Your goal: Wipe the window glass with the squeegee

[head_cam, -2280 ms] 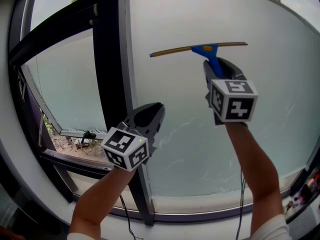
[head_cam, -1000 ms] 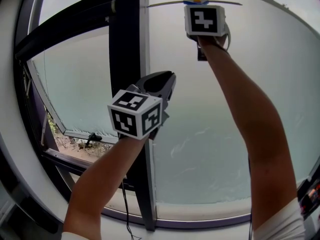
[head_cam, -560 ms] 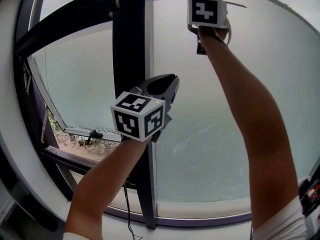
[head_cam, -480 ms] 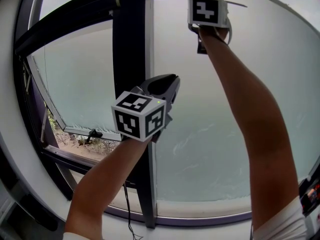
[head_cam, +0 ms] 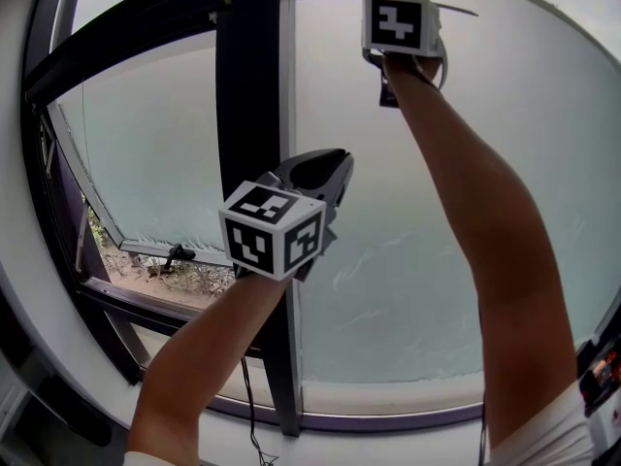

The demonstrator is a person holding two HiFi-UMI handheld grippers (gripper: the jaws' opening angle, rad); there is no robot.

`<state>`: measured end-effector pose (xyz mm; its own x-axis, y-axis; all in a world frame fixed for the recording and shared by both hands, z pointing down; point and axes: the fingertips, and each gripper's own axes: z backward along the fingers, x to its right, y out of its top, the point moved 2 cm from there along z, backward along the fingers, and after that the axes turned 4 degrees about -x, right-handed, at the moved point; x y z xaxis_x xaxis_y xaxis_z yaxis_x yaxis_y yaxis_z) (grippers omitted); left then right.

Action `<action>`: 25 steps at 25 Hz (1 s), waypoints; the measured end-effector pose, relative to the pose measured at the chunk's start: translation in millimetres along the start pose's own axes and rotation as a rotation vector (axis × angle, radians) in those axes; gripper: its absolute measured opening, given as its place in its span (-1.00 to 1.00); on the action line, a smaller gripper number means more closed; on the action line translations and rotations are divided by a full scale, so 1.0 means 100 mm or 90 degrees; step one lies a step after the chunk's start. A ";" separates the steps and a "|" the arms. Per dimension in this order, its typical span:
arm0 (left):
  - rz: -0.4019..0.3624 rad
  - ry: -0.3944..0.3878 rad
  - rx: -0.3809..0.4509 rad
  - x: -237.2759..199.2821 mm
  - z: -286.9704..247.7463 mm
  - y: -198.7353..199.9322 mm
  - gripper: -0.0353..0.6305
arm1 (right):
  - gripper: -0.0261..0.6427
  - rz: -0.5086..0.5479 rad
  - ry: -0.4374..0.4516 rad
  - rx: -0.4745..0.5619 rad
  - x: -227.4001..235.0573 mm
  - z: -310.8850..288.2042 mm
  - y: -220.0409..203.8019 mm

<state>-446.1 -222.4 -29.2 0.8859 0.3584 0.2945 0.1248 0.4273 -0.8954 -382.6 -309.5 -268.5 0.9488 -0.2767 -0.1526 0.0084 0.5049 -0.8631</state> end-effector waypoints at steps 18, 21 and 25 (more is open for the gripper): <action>0.027 -0.009 -0.014 0.20 0.12 -0.18 -0.74 | -0.46 0.008 -0.008 -0.036 0.01 0.20 -0.33; 0.033 -0.010 -0.015 0.22 0.14 -0.21 -0.74 | -0.46 0.008 -0.007 -0.045 0.00 0.23 -0.39; 0.043 -0.012 -0.018 0.25 0.16 -0.27 -0.74 | -0.45 0.008 -0.007 -0.047 -0.01 0.29 -0.47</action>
<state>-434.7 -212.0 8.0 0.8842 0.4011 0.2393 0.0780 0.3782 -0.9224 -375.1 -309.2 -213.9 0.9522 -0.2610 -0.1589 -0.0266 0.4471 -0.8941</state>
